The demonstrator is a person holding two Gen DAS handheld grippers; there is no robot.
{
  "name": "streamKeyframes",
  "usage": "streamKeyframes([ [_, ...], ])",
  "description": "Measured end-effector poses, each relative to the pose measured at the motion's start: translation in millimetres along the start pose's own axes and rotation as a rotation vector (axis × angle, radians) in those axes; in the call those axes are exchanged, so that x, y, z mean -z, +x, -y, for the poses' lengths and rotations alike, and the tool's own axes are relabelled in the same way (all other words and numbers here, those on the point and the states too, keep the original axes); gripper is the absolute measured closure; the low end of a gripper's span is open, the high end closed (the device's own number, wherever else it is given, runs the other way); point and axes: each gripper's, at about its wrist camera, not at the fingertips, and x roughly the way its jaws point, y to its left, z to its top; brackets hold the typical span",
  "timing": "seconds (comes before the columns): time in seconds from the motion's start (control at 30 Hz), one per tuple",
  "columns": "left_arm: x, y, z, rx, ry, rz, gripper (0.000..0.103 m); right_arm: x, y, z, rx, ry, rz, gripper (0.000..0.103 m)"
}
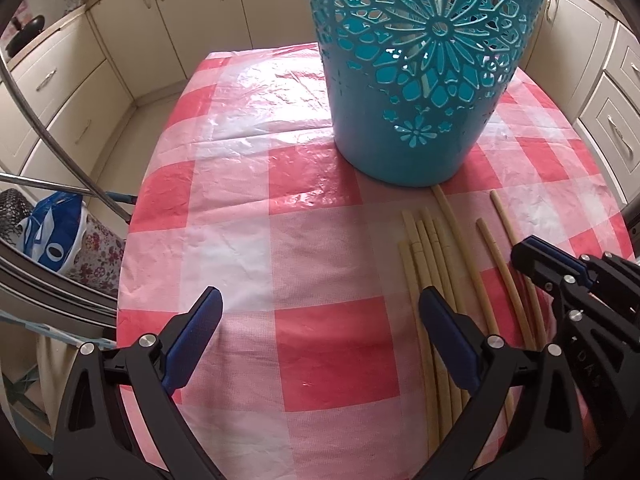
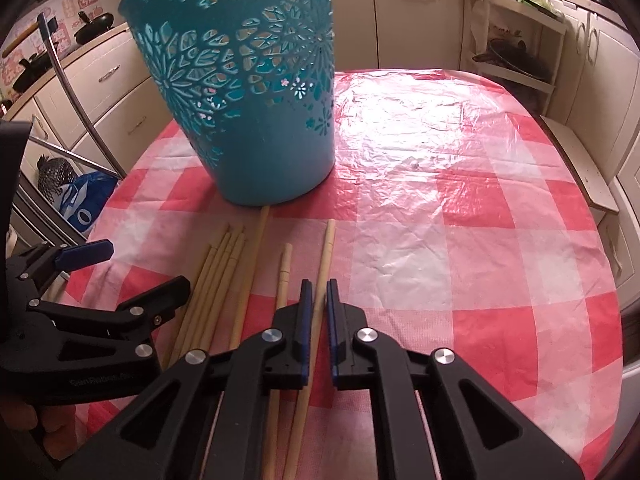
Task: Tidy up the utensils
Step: 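Lower the left tool to the chopsticks and close on one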
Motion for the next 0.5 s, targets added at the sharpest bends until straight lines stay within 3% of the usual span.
streamKeyframes([
  [0.23, 0.1, 0.4, 0.5, 0.008, -0.007, -0.006, 0.008, -2.3, 1.2, 2.1, -0.017, -0.009, -0.019, 0.095],
  [0.5, 1.0, 2.2, 5.6, 0.030, 0.003, -0.017, 0.018, -4.5, 1.5, -2.0, -0.021, -0.031, -0.024, 0.090],
])
